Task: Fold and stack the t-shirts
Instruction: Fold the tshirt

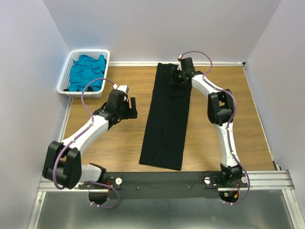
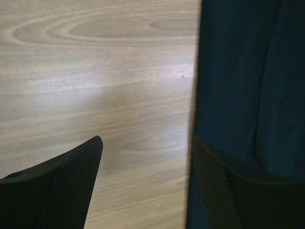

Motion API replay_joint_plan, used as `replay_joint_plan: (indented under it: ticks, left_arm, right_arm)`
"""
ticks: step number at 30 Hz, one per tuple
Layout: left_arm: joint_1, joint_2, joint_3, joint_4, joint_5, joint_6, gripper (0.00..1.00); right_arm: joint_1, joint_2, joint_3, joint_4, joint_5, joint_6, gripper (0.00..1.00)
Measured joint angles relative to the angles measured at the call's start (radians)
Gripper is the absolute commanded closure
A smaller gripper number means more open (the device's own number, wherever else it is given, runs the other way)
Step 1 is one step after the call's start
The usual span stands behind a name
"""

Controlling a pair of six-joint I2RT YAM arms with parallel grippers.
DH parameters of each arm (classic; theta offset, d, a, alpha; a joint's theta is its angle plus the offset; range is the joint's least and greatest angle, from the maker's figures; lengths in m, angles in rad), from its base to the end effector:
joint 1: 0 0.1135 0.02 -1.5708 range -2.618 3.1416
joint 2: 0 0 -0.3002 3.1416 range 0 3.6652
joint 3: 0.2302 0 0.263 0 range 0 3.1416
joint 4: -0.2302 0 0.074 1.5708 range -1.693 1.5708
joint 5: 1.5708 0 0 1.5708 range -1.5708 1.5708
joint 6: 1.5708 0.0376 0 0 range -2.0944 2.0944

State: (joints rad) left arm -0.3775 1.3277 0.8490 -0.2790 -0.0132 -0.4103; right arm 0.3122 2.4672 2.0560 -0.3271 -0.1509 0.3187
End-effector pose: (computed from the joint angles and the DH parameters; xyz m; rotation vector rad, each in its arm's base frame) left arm 0.2639 -0.1041 0.2635 -0.0454 2.3589 -0.3755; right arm 0.5649 0.1883 0.1788 -0.0709 2.3492 0.4910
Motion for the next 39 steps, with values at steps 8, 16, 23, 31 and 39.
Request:
replay_joint_plan:
  ticks: [8,16,23,31,39]
  left_arm:
    - [-0.061,-0.125,-0.050,-0.076,0.033,-0.066,0.19]
    - [-0.214,-0.151,-0.116,-0.166,0.042,-0.168,0.23]
    - [-0.262,-0.161,-0.110,-0.190,0.044,-0.227,0.24]
    - [-0.277,-0.144,-0.086,-0.195,0.047,-0.253,0.25]
    - [-0.298,-0.106,-0.085,-0.196,0.051,-0.261,0.25]
  right_arm:
    - [0.022,-0.384,-0.327,-0.081,0.025,0.004,0.30]
    - [0.249,-0.820,-0.802,-0.123,0.045,0.066,0.43]
    - [0.375,-0.832,-1.082,-0.196,0.040,0.137,0.51]
    - [0.373,-0.879,-1.176,-0.214,0.074,0.174,0.51]
    - [0.373,-0.964,-1.240,-0.314,0.205,0.240,0.48]
